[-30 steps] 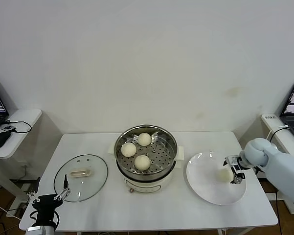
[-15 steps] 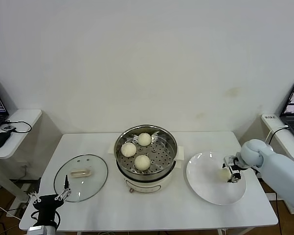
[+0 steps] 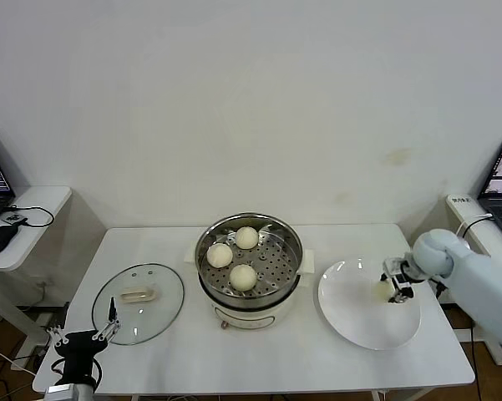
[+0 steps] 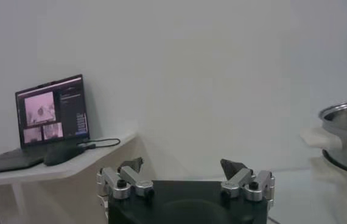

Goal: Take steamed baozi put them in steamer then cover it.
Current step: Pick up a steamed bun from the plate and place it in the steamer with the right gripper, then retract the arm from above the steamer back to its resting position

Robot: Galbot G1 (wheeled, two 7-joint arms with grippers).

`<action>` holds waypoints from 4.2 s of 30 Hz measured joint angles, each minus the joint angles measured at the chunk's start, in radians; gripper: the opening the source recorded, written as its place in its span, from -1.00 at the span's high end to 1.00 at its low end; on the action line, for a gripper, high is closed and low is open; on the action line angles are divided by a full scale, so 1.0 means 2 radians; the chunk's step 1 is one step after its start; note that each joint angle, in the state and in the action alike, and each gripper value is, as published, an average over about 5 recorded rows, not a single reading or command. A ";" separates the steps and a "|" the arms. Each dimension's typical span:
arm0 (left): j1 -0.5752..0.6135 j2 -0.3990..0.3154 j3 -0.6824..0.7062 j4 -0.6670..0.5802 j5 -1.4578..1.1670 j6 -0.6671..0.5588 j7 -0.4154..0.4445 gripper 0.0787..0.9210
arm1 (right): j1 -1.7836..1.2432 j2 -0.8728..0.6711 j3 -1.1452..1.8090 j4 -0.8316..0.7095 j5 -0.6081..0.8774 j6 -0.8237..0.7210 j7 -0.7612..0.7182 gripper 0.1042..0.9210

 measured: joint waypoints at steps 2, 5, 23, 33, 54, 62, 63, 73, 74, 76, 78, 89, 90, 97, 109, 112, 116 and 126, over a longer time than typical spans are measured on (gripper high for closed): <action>-0.001 0.000 0.000 0.000 0.000 0.001 0.000 -0.77 | 0.022 -0.005 -0.014 0.010 0.013 -0.006 -0.003 -0.22; -0.003 -0.001 0.001 0.000 -0.001 0.002 -0.001 -0.77 | 0.066 -0.009 -0.041 0.026 0.037 -0.015 -0.004 -0.22; -0.013 -0.004 0.013 -0.004 -0.003 0.006 0.000 -0.77 | 0.339 0.078 -0.246 0.104 0.282 -0.134 0.051 -0.27; -0.009 -0.002 0.005 -0.006 -0.006 0.004 -0.002 -0.77 | 0.354 0.158 -0.300 0.093 0.366 -0.211 0.117 -0.27; -0.011 0.000 0.001 -0.006 -0.005 0.001 -0.002 -0.77 | 0.294 0.214 -0.320 0.038 0.358 -0.264 0.179 -0.27; -0.012 -0.001 0.002 -0.007 -0.004 0.002 -0.002 -0.77 | 0.284 0.213 -0.315 0.035 0.354 -0.269 0.185 -0.57; -0.012 -0.001 0.002 -0.007 -0.004 0.002 -0.002 -0.77 | 0.284 0.212 -0.314 0.036 0.354 -0.269 0.186 -0.64; -0.012 -0.002 0.002 -0.004 -0.005 0.002 -0.002 -0.77 | 0.292 0.178 -0.279 0.074 0.380 -0.271 0.198 -0.76; -0.013 -0.002 0.002 -0.004 -0.005 0.002 -0.002 -0.77 | 0.291 0.172 -0.273 0.081 0.385 -0.271 0.202 -0.76; -0.013 -0.002 0.002 -0.004 -0.005 0.002 -0.002 -0.77 | 0.287 0.160 -0.260 0.095 0.396 -0.270 0.212 -0.76; -0.013 -0.002 0.002 -0.004 -0.006 0.002 -0.002 -0.77 | 0.280 0.145 -0.245 0.112 0.409 -0.267 0.229 -0.76; -0.012 0.000 0.006 0.000 -0.013 -0.006 0.000 -0.77 | 0.090 0.063 -0.068 0.196 0.447 -0.168 0.401 -0.76; -0.012 0.000 0.006 0.000 -0.013 -0.007 0.001 -0.77 | 0.063 0.061 -0.045 0.201 0.442 -0.153 0.415 -0.76; -0.011 -0.002 0.014 0.004 -0.010 -0.010 0.000 -0.77 | -0.148 0.081 0.142 0.226 0.383 -0.033 0.477 -0.76; -0.026 -0.008 0.015 0.041 0.082 -0.034 -0.017 -0.77 | -0.448 0.217 0.439 0.252 0.302 0.132 0.486 -0.76; -0.031 -0.006 0.002 0.058 0.148 -0.050 -0.020 -0.77 | -0.503 0.250 0.494 0.262 0.294 0.146 0.484 -0.76; -0.029 0.001 -0.020 0.081 0.260 -0.071 -0.017 -0.77 | -0.563 0.288 0.554 0.275 0.287 0.161 0.482 -0.76; -0.016 0.026 -0.049 0.121 0.519 -0.097 -0.003 -0.77 | -0.649 0.352 0.649 0.284 0.270 0.191 0.483 -0.76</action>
